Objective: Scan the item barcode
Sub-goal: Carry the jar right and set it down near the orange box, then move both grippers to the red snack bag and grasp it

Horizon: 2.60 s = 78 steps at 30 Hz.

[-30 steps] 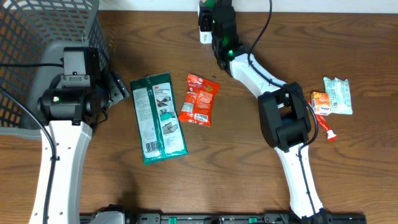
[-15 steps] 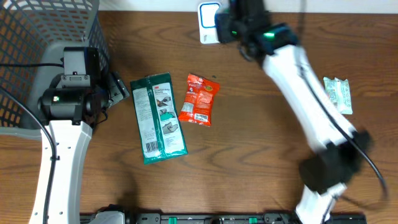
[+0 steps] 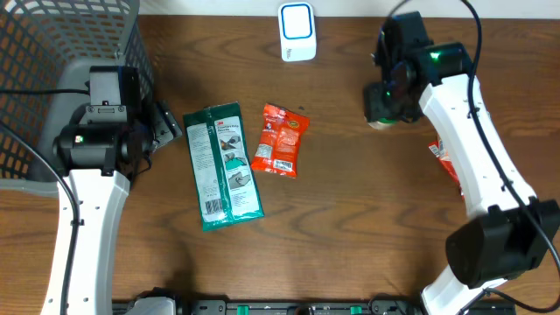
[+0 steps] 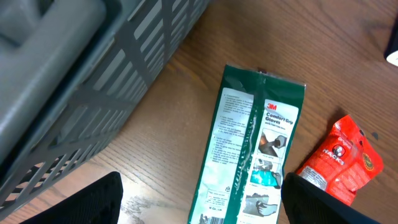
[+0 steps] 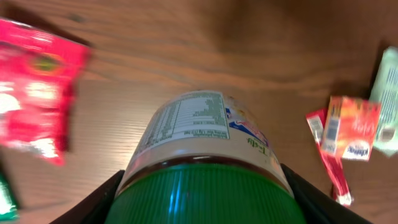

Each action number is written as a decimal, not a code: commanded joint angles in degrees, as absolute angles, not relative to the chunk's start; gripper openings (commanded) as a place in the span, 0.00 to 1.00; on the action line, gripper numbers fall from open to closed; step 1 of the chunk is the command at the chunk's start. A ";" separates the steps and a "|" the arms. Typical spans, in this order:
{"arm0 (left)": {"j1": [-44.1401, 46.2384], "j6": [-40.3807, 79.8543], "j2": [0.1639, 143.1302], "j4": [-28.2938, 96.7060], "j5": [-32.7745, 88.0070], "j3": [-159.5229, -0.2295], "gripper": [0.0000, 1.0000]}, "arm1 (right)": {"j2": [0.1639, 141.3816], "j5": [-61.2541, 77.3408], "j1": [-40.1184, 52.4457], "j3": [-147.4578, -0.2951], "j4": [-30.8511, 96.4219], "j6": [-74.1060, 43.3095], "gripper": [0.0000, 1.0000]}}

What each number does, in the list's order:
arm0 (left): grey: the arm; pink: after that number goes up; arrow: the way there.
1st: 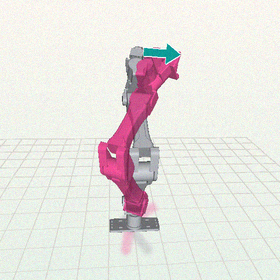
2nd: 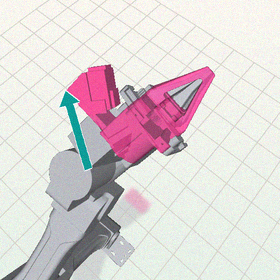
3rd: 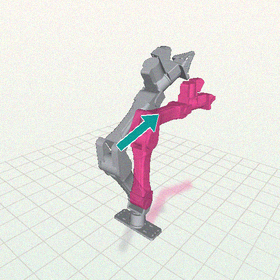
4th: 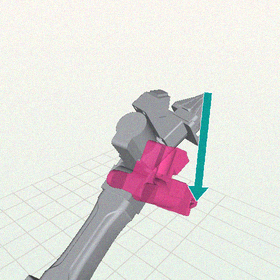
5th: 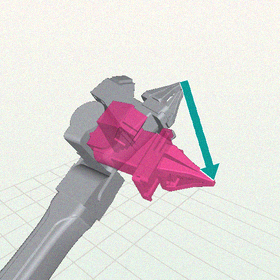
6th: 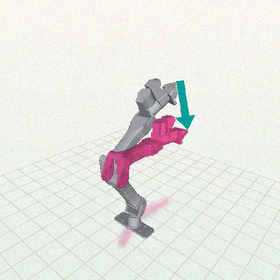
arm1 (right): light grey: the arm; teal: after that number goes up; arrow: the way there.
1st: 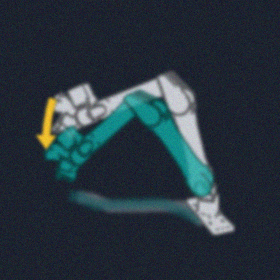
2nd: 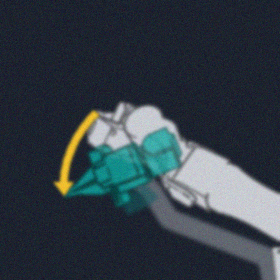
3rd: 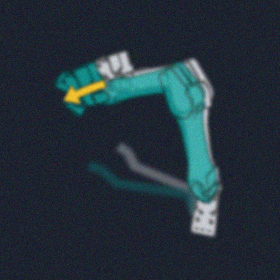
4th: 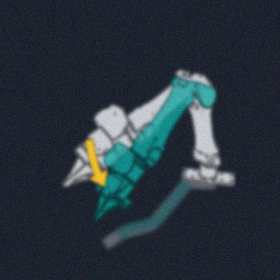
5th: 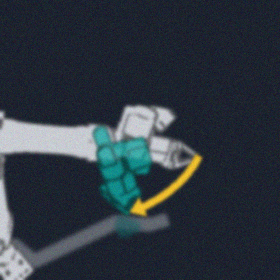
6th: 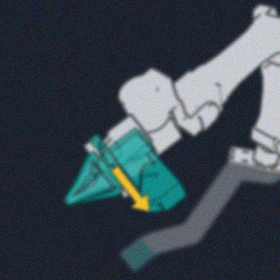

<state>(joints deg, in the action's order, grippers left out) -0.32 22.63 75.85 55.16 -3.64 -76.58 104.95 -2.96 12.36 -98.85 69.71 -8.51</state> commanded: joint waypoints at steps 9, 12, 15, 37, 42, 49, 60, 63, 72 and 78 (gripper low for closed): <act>-0.58 22.28 75.99 55.24 -4.80 -76.84 0.82 | 104.73 -3.11 -2.87 -74.06 52.16 -6.57 0.04; -0.58 22.28 75.99 55.24 -4.80 -76.84 0.82 | 104.75 -3.07 -6.09 -71.00 46.87 -5.76 0.04; -0.58 22.28 75.99 55.22 -4.80 -76.84 0.82 | 104.75 -2.90 -9.28 -68.03 41.34 -5.04 0.04; -0.58 22.28 75.99 55.24 -4.80 -76.84 0.82 | 94.26 14.46 -10.44 -80.55 52.99 -5.72 0.99; -0.58 22.28 75.99 55.24 -4.80 -76.84 0.82 | 94.39 20.43 2.20 -81.10 52.51 -13.78 0.96; -0.58 22.28 75.99 55.24 -4.80 -76.84 0.82 | 101.41 20.45 21.34 -81.10 40.60 -18.26 0.99; -0.58 22.31 75.99 51.22 -4.80 -76.84 0.98 | 103.24 21.50 20.73 -80.99 40.95 -14.06 0.99; -0.56 22.31 75.94 50.54 -0.78 -76.84 0.92 | 103.24 21.52 19.31 -80.97 41.85 -14.09 0.99; 12.71 18.59 86.91 49.08 11.99 -75.26 0.07 | 103.26 31.18 14.13 -80.62 43.68 -8.82 0.98; 18.59 16.91 99.94 43.13 11.97 -75.26 0.08 | 104.25 34.02 12.82 -77.93 41.89 -8.71 0.85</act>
